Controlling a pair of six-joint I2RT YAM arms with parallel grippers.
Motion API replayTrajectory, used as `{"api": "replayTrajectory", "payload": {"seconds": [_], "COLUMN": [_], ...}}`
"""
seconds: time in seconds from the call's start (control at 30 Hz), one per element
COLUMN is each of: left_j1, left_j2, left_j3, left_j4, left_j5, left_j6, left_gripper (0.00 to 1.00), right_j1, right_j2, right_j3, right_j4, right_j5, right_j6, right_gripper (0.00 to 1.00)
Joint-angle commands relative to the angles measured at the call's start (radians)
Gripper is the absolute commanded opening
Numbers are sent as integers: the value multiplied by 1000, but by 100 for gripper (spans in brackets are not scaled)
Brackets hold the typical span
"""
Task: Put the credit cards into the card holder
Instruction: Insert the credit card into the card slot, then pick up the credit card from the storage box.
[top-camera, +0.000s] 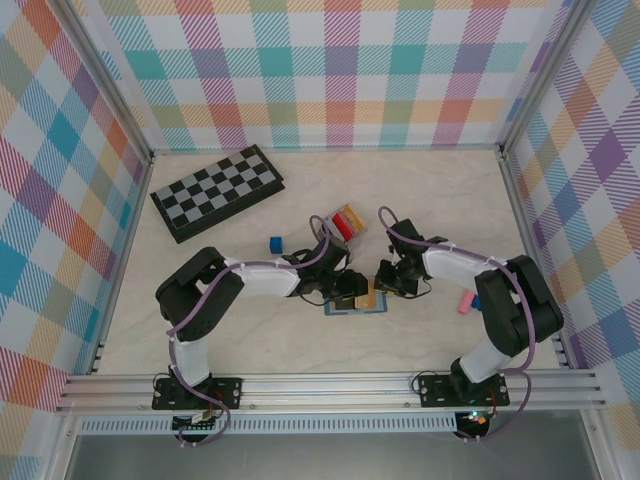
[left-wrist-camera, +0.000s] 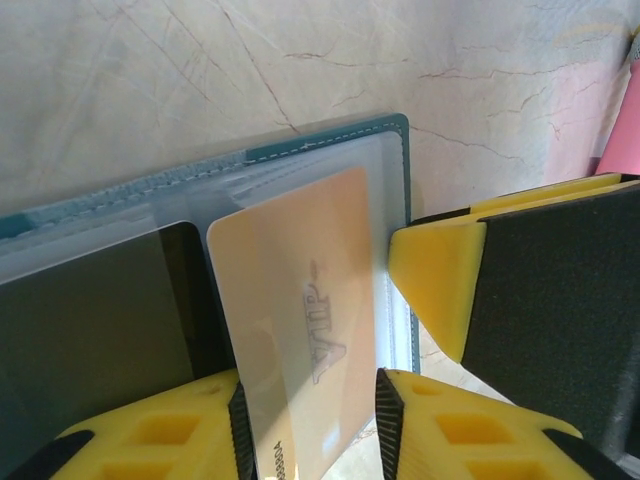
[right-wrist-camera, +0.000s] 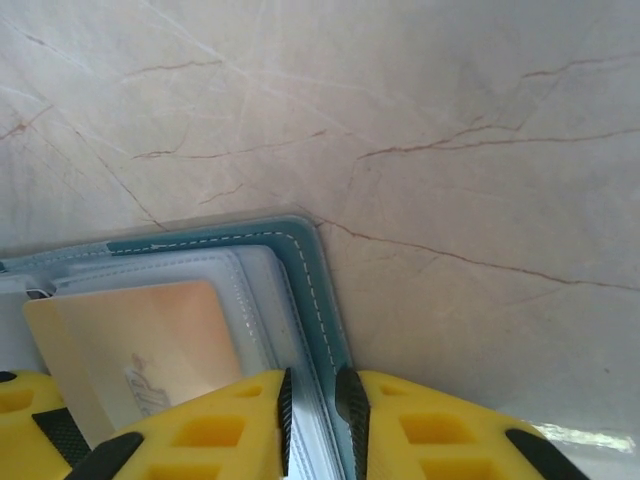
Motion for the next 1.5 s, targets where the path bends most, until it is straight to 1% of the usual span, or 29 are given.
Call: {"api": "replayTrajectory", "payload": {"seconds": [0.0, 0.17, 0.27, 0.47, 0.6, 0.7, 0.87, 0.93, 1.03, 1.13, 1.2, 1.27, 1.33, 1.4, 1.47], "left_j1": [-28, -49, -61, -63, -58, -47, -27, -23, -11, 27, 65, 121, 180, 242, 301], "left_j2": [28, 57, 77, 46, -11, -44, -82, -102, -174, -263, -324, -385, -429, -458, -470], "left_j3": [40, 104, 132, 122, 89, 63, 26, 22, 3, -30, -65, -116, -174, -221, -255], "left_j4": [-65, -134, -166, -231, -262, -276, -248, -227, -180, -166, -178, -189, -171, -159, -139], "left_j5": [0, 7, 2, -93, -167, -193, -174, -151, -142, -183, -233, -281, -297, -287, -262], "left_j6": [40, 98, 108, 106, 98, 96, 90, 89, 81, 63, 41, 0, -39, -75, -102], "left_gripper": [39, 47, 48, 52, 60, 62, 64, 64, 64, 65, 67, 71, 74, 77, 80], "right_j1": [15, 13, 7, -3, -9, -13, -12, -13, -13, -13, -12, -7, 9, 37, 79], "right_j2": [20, 16, 17, 20, 18, 17, 6, -12, -54, -75, -81, -78, -59, -13, 58], "right_j3": [-37, -48, -55, -50, -43, -43, -35, -20, 36, 124, 180, 236, 296, 368, 467], "right_j4": [59, 73, 80, 53, 33, 29, 49, 54, 11, -57, -80, -86, -87, -98, -149], "right_j5": [-49, -54, -56, -15, 7, 8, -30, -61, -47, -12, 5, 9, 15, 22, 98], "right_j6": [37, 60, 72, 66, 56, 53, 39, 25, 1, -49, -97, -149, -197, -253, -308], "right_gripper": [22, 21, 21, 22, 22, 22, 24, 27, 33, 42, 48, 53, 55, 56, 55]}}
